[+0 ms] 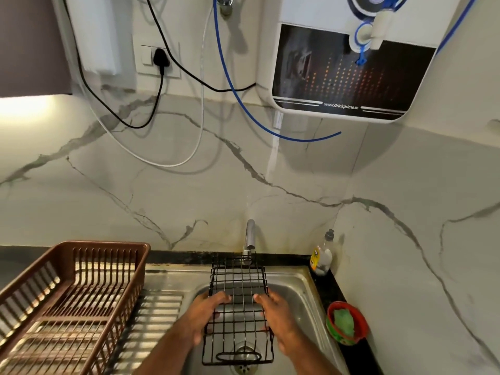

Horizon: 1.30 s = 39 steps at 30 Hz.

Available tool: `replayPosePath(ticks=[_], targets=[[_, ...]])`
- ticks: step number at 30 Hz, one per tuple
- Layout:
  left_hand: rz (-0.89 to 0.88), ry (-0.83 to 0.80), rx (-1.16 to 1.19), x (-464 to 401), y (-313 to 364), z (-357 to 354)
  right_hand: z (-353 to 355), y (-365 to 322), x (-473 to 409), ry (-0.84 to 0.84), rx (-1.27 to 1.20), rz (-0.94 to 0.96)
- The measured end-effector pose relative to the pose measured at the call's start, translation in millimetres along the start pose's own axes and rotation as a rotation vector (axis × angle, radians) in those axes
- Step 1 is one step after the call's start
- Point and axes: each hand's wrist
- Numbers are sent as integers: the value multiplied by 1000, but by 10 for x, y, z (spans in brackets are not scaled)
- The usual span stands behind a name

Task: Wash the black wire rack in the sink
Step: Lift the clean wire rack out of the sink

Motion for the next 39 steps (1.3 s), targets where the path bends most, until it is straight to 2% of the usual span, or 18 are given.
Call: replayPosePath(ticks=[27, 36, 39], targets=[[-12, 62, 5, 145, 18, 396, -362, 32, -9, -38, -100, 24], [74, 90, 20, 198, -264, 299, -335, 169, 152, -18, 17, -8], [97, 109, 4, 188, -353, 255, -304, 230, 198, -26, -12, -28]])
Point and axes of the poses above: each hand's wrist, its own x-axis away from the middle knuckle, its own z-axis out of the back of the hand, y = z × x, and after that the axes turned 4 degrees about z, right-handed
